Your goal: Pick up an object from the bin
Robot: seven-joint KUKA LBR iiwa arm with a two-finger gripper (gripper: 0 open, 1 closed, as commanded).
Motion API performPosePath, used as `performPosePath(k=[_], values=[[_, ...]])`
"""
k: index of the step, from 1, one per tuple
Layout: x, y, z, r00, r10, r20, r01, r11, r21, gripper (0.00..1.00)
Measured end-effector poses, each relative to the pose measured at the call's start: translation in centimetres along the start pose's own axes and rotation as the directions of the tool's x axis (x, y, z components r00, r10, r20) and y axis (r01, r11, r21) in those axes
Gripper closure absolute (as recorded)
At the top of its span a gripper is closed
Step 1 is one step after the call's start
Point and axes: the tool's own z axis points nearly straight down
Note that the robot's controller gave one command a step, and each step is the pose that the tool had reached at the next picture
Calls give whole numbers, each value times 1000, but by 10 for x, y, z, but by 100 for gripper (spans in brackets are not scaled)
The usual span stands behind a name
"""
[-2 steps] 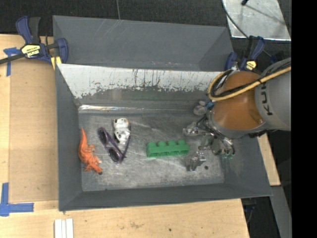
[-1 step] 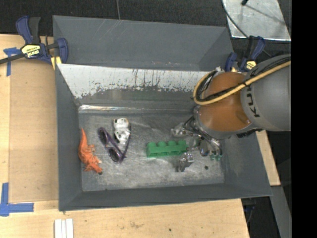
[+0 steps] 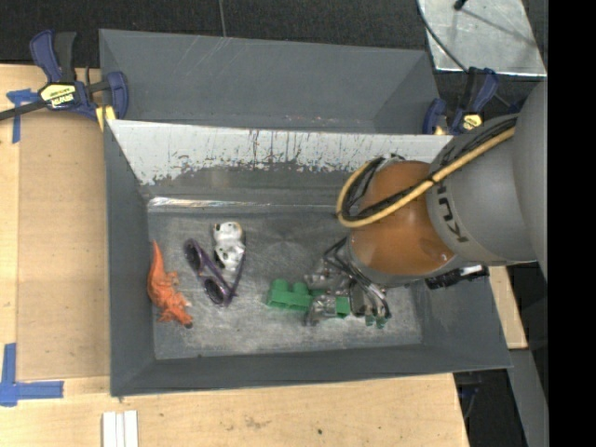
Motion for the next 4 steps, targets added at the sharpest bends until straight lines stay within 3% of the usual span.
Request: performPosePath(k=[2, 3, 4], values=[[1, 0, -2, 1000, -1, -5, 1, 1000, 1, 100], [-17, 12, 1, 979, -203, -25, 203, 979, -2, 100], [-18, 12, 1, 979, -202, -26, 202, 979, -2, 100]])
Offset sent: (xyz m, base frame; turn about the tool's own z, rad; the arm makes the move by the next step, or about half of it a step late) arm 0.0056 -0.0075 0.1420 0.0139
